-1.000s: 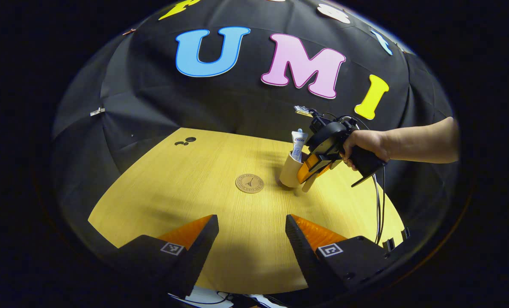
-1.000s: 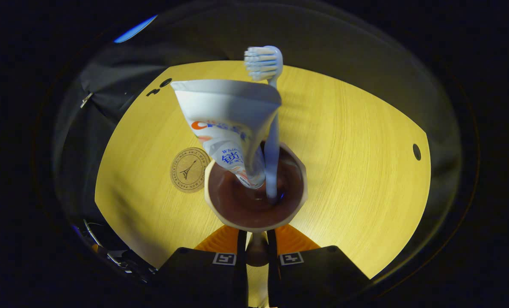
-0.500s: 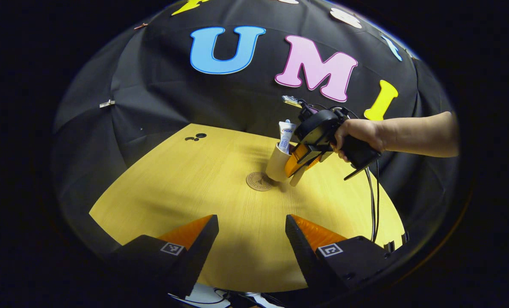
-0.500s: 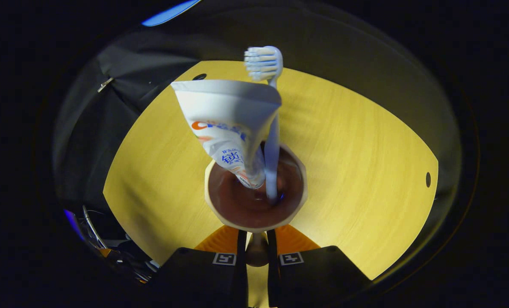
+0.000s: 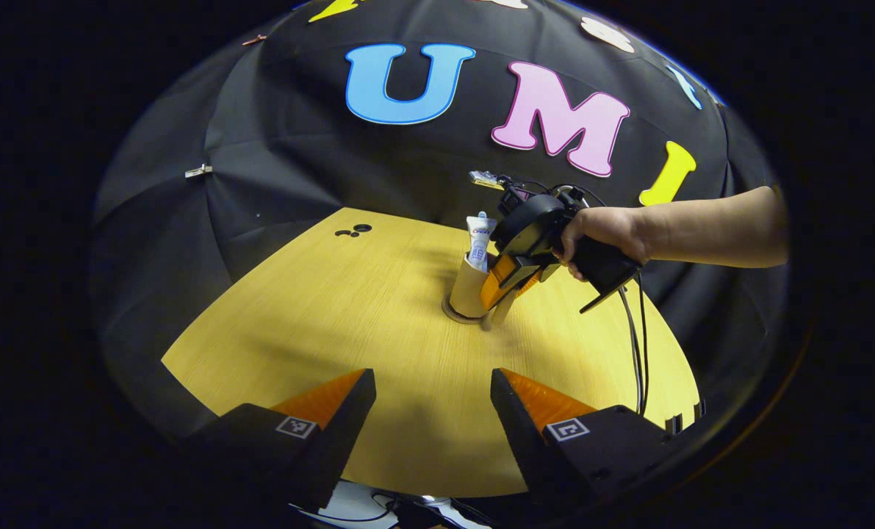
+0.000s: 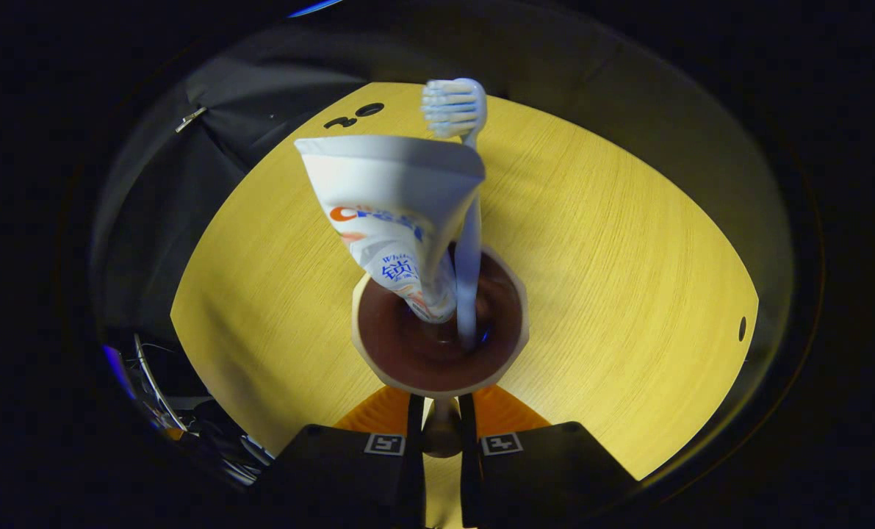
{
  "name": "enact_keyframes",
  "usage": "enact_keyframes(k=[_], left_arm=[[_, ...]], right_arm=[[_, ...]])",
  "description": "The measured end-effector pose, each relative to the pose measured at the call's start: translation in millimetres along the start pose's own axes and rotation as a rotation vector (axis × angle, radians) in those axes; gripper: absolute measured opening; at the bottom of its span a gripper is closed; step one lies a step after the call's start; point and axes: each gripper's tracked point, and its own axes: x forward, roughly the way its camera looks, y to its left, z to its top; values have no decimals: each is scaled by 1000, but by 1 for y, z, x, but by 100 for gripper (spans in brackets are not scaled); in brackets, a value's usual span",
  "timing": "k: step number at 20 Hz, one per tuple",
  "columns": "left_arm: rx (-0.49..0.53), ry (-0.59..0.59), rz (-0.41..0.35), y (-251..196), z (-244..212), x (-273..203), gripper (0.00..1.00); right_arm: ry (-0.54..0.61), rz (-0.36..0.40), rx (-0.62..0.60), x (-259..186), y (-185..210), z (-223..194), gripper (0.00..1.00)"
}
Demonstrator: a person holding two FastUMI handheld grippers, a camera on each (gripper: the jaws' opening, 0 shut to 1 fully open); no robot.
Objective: Put the toothbrush and toothpaste on the desktop into the cup, then pick up the cup and place it on the coaster on the desktop.
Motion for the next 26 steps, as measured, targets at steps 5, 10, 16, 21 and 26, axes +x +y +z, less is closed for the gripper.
enact_keyframes(k=[5,10,16,21,26], left_arm=[[33,5,14,2,-4,-6,98],[3,-3,-5,-5,2,-12,98],[29,-37,-25,-11,19,-15,98],[93,-88,-28,-11,42,-17,98],[147,-212,-42,-27,86,-24,98]], right_arm=[[-1,-44,-1,3,-2,0,22],[-56,-39,-17,-13,2,7,42],[-188,6,-74,-63,6,8,100],[-333,15,-42,-131,-3,-7,99],[-545,-60,61,-202,-25,-32,99]])
